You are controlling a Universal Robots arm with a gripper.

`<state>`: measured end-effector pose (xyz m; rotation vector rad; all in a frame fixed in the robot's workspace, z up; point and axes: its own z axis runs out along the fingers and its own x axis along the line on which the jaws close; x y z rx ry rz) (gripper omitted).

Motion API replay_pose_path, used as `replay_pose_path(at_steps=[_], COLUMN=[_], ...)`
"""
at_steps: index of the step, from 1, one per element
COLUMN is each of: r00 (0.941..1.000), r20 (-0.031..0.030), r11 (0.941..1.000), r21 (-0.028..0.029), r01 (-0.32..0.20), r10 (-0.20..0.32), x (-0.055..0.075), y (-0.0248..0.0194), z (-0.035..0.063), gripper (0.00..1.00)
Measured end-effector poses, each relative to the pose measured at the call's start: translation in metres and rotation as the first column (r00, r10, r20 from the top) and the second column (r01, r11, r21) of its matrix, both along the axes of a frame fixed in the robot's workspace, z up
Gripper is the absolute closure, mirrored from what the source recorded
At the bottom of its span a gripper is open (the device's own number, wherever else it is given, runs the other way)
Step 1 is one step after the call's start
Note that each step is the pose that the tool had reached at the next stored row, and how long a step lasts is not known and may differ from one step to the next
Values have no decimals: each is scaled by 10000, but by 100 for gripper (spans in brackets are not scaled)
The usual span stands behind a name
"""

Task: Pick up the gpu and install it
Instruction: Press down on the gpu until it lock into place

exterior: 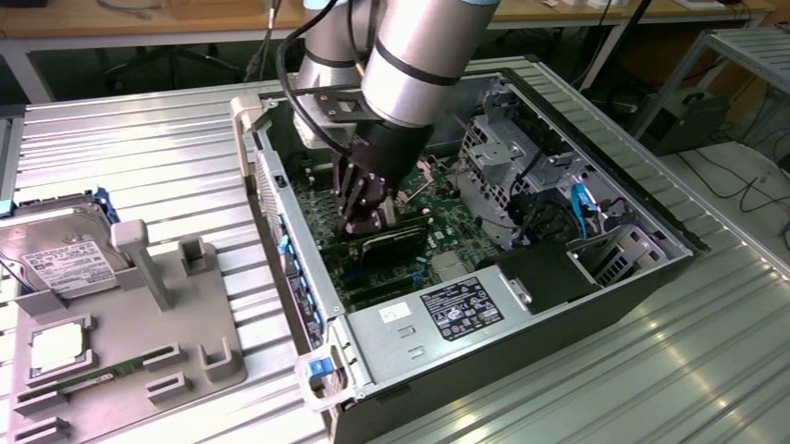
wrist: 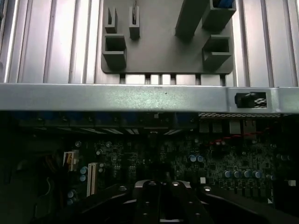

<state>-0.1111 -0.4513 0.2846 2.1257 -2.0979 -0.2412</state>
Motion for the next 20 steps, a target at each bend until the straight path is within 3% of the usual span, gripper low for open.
replay_pose_path(at_steps=[1, 2, 3, 4, 11, 16, 20], r00=[9997, 9992, 9987, 9984, 9975, 9966, 9963], r20=[237, 390, 516, 572, 710, 823, 855], r11=[10000, 10000, 10000, 10000, 10000, 9999, 9998], r21=[-16, -30, -40, -39, -66, -150, -189], r01=[-1, 0, -1, -1, 0, -1, -2], r10=[1, 2, 3, 3, 5, 13, 18], x=[-4, -8, -16, -35, -205, -265, -279], y=[5, 8, 11, 17, 47, 49, 48], z=[0, 0, 0, -2, -41, -65, -96], gripper=[89, 89, 89, 89, 89, 89, 89])
